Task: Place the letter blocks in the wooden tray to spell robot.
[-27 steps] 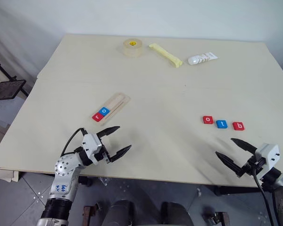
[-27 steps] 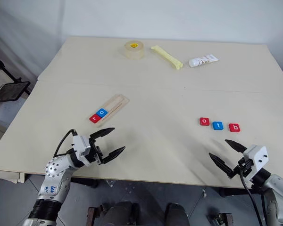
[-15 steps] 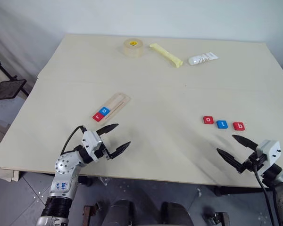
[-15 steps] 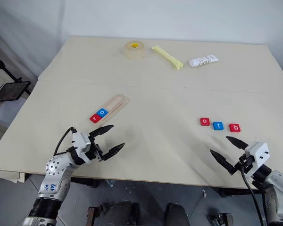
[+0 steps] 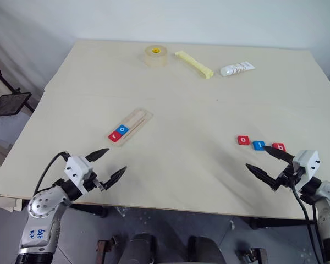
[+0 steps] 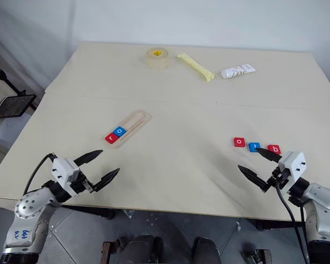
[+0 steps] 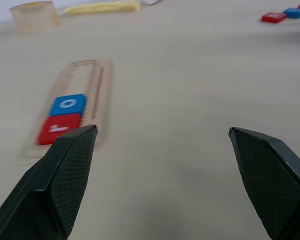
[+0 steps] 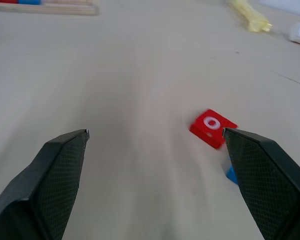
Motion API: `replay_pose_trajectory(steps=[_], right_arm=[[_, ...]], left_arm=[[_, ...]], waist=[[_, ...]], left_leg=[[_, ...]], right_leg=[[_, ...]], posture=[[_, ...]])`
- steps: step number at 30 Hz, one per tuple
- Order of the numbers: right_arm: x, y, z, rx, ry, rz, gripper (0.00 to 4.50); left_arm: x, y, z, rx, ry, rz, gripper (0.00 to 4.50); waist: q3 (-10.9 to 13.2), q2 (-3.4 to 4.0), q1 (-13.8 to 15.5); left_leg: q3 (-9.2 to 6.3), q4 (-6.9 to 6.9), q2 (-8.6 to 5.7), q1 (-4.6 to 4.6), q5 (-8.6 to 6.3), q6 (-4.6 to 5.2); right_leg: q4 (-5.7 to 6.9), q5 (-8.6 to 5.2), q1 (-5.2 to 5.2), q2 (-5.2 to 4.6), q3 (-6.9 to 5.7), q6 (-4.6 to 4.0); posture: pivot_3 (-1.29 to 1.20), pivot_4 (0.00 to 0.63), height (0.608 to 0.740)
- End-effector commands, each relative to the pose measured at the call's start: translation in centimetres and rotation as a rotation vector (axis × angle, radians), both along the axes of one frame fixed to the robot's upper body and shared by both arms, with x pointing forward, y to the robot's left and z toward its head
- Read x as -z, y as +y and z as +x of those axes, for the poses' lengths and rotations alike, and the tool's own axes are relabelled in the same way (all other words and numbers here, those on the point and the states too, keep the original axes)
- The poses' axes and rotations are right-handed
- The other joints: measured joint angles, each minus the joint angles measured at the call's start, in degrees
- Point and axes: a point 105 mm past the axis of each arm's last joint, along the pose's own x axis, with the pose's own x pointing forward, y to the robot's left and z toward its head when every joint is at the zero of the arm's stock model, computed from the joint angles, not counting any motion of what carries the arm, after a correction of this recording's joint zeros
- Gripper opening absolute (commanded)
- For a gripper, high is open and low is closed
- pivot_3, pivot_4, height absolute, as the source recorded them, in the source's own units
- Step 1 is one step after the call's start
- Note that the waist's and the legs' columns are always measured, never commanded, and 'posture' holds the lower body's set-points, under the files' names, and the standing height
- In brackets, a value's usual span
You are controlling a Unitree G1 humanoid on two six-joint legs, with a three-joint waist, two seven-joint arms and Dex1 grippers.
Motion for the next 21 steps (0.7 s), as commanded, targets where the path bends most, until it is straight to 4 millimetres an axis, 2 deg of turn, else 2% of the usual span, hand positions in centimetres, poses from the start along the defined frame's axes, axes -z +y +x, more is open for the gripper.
replay_pose_trajectory(steps=[1,7,9,12,17,21], right_arm=[[-0.8,0.1,-0.1,-0.052,-0.014,-0.032,4.47],[-0.9,0.4,-0.2,-0.102,-0.005,-0.053,4.47],[-0.9,0.4,-0.1,-0.103,-0.006,-0.064,4.47],[-1.1,0.4,-0.1,-0.102,-0.011,-0.067,4.47],[-0.9,0.5,-0.4,-0.099,0.003,-0.063,4.47],[-0.8,0.7,-0.8,-0.098,0.009,-0.066,4.47]], left_arm=[[-1.9,1.2,0.2,-0.044,-0.031,0.018,4.5],[-3.3,2.3,1.4,-0.085,-0.024,0.023,4.5],[-4.2,2.5,2.7,-0.092,-0.018,0.038,4.5],[-5.0,2.5,5.6,-0.125,0.044,0.063,4.5],[-4.7,1.9,8.5,-0.132,0.174,0.067,4.5],[-4.1,1.3,9.6,-0.125,0.276,0.104,4.5]], waist=[[0.0,0.0,-0.03],[0.0,0.0,0.01],[0.01,-0.01,0.1],[0.01,-0.01,0.21],[0.01,-0.01,-0.2],[0.06,-0.09,-0.24]], left_leg=[[0.0,0.0,0.0,0.0,0.0,0.0],[0.02,0.0,0.0,0.02,0.0,0.0],[0.01,0.0,0.0,0.01,0.0,0.0],[0.0,0.07,-0.01,0.0,0.01,-0.01],[0.04,-0.03,-0.06,0.0,0.0,-0.01],[0.06,-0.06,0.0,-0.07,0.0,-0.03]], right_leg=[[0.0,0.0,0.0,0.0,0.0,0.0],[0.02,0.0,0.0,0.01,-0.09,0.0],[0.03,0.0,0.0,0.01,-0.09,0.0],[0.09,0.0,0.0,0.04,-0.17,0.0],[0.21,0.01,-0.12,0.04,-0.18,0.02],[0.27,0.01,-0.25,0.14,-0.2,0.02]], posture=[[0.0,0.15,0.74],[0.0,0.15,0.74],[0.0,0.15,0.74],[0.0,0.15,0.74],[0.0,0.15,0.74],[0.0,0.15,0.74]])
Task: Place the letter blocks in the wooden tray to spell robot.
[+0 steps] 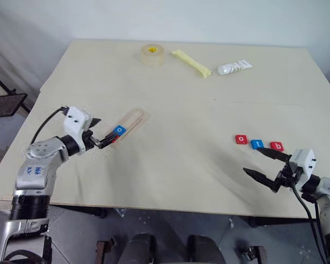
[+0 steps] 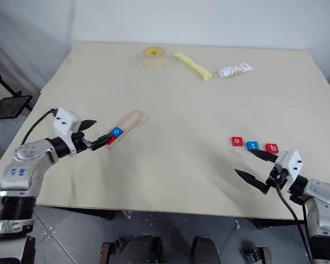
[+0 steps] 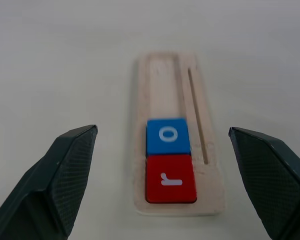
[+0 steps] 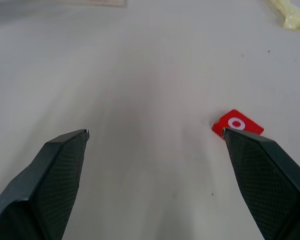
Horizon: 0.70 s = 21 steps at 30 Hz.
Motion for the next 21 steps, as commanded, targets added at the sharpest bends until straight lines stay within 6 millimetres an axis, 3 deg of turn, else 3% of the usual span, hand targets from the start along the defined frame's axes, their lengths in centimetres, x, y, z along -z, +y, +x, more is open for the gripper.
replay_pose_trajectory(steps=[1,10,21], right_arm=[[-1.0,0.1,-0.4,-0.005,-0.031,-0.017,4.47],[-1.3,0.4,-1.1,0.014,-0.028,-0.021,4.47],[-1.6,0.7,-0.9,0.028,-0.03,-0.025,4.47]], left_arm=[[-0.1,-0.2,0.5,0.003,0.064,0.037,4.5],[1.4,-1.0,0.6,0.021,0.194,0.086,4.5],[3.6,-0.7,0.4,-0.003,0.295,0.145,4.5]], waist=[[0.02,-0.03,0.11],[0.06,-0.1,0.26],[0.06,-0.1,0.29]], left_leg=[[0.0,0.01,0.0,0.0,0.0,0.0],[0.02,0.06,-0.01,-0.01,0.0,0.0],[0.02,0.12,-0.01,0.0,0.0,0.0]], right_leg=[[0.0,0.0,0.0,0.0,0.01,0.0],[0.0,0.0,0.0,-0.01,0.1,0.0],[0.07,0.0,0.0,-0.01,0.11,0.0]], posture=[[0.0,0.15,0.74],[0.0,0.15,0.74],[0.0,0.15,0.74]])
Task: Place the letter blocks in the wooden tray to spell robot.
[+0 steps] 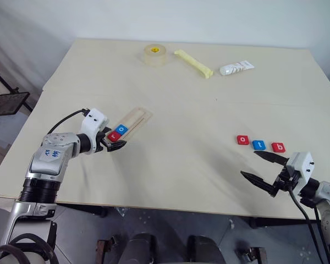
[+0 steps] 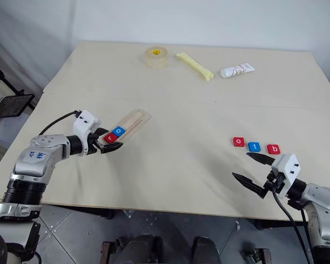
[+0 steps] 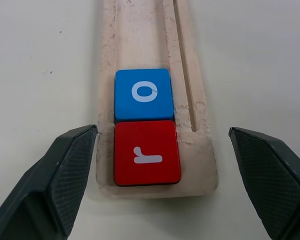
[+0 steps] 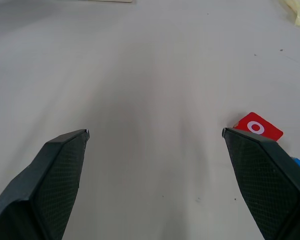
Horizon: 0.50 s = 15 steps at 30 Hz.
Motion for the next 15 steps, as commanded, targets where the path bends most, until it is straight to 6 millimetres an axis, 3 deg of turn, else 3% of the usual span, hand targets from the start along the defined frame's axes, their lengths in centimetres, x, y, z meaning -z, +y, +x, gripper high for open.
replay_pose_trajectory(steps=[1,9,14,15], right_arm=[[-1.4,-0.3,0.1,0.004,-0.045,-0.016,4.47],[-1.5,-0.2,0.5,0.005,-0.042,-0.019,4.47],[-1.6,-0.1,0.7,0.007,-0.043,-0.023,4.5],[-1.6,-0.2,0.8,0.008,-0.043,-0.025,4.5]], left_arm=[[1.5,0.7,-0.3,-0.024,0.081,0.038,4.5],[2.4,1.1,-0.3,-0.042,0.163,0.048,4.5],[2.8,1.2,-0.2,-0.059,0.168,0.061,3.41],[2.7,1.0,-0.2,-0.046,0.154,0.058,3.4]], waist=[[-0.01,0.01,0.0],[-0.02,0.04,-0.01],[-0.03,0.05,-0.02],[-0.04,0.06,-0.02]], left_leg=[[0.0,0.01,-0.01,0.02,0.0,0.0],[0.04,0.1,-0.01,0.11,0.01,-0.01],[0.04,0.13,-0.01,0.13,0.02,-0.02],[0.04,0.12,-0.01,0.14,0.02,-0.02]], right_leg=[[0.02,0.0,0.0,-0.01,0.01,0.0],[0.25,0.0,0.01,-0.03,0.09,0.0],[0.31,0.0,0.01,-0.03,0.11,0.0],[0.32,0.0,0.01,-0.03,0.12,0.0]], posture=[[0.0,0.15,0.74],[0.0,0.15,0.74],[0.0,0.15,0.74],[0.0,0.15,0.74]])
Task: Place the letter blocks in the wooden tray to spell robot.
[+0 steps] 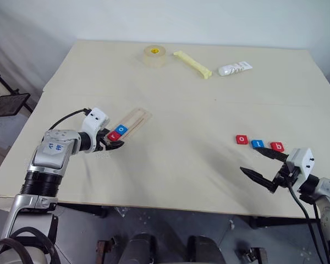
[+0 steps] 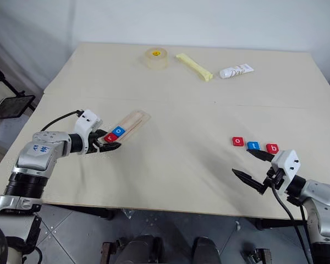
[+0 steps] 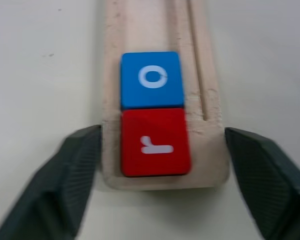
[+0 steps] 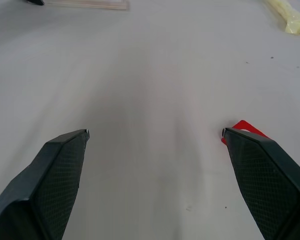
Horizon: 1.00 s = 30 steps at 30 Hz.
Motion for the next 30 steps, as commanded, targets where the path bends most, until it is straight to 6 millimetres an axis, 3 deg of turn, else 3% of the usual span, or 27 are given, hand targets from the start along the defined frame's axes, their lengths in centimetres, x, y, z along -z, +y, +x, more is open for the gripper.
replay_pose_trajectory(steps=[1,10,13,17,25,30], right_arm=[[-1.0,-0.3,0.2,0.006,-0.027,-0.027,4.5],[-1.1,-0.5,0.1,0.017,-0.026,-0.031,4.5],[-1.0,-0.5,0.2,0.025,-0.029,-0.03,4.5],[-0.9,-0.5,0.1,0.036,-0.032,-0.026,4.5],[-0.5,-0.7,-0.9,0.06,-0.033,-0.016,4.5],[-0.7,-1.4,-1.6,0.091,-0.044,-0.022,4.5]], left_arm=[[2.5,0.4,-0.7,-0.006,0.073,0.018,3.4],[0.1,-1.9,-0.6,0.174,-0.046,0.07,3.4],[-1.9,-6.2,-1.1,0.331,-0.111,0.079,3.4],[-3.1,-10.2,-1.7,0.467,-0.147,0.089,3.4],[-2.0,-16.1,-3.6,0.685,-0.133,0.139,3.4],[-1.4,-18.8,-4.8,0.793,-0.126,0.158,3.4]], waist=[[-0.01,0.01,0.0],[0.0,0.01,0.19],[0.01,-0.01,0.27],[0.11,-0.18,0.29],[0.12,-0.19,0.08],[0.12,-0.2,0.22]], left_leg=[[0.0,0.0,0.0,0.0,0.0,0.0],[-0.06,0.01,-0.05,-0.06,0.0,0.0],[-0.08,0.01,-0.05,-0.1,0.0,0.01],[-0.15,0.09,-0.08,-0.21,0.0,0.03],[-0.02,0.04,-0.05,-0.17,0.01,0.03],[-0.04,0.08,-0.05,-0.22,0.01,0.03]], right_leg=[[0.02,0.0,0.0,0.0,0.0,0.0],[0.01,0.0,0.0,-0.04,-0.02,0.0],[0.01,0.0,-0.01,-0.04,-0.04,0.0],[0.0,0.0,-0.03,-0.04,-0.03,0.0],[-0.02,0.0,-0.05,0.01,0.0,0.0],[-0.06,0.0,-0.05,0.01,0.0,0.0]], posture=[[0.0,0.15,0.74],[0.0,0.15,0.74],[0.0,0.15,0.74],[0.0,0.15,0.74],[0.0,0.15,0.74],[0.0,0.15,0.74]])
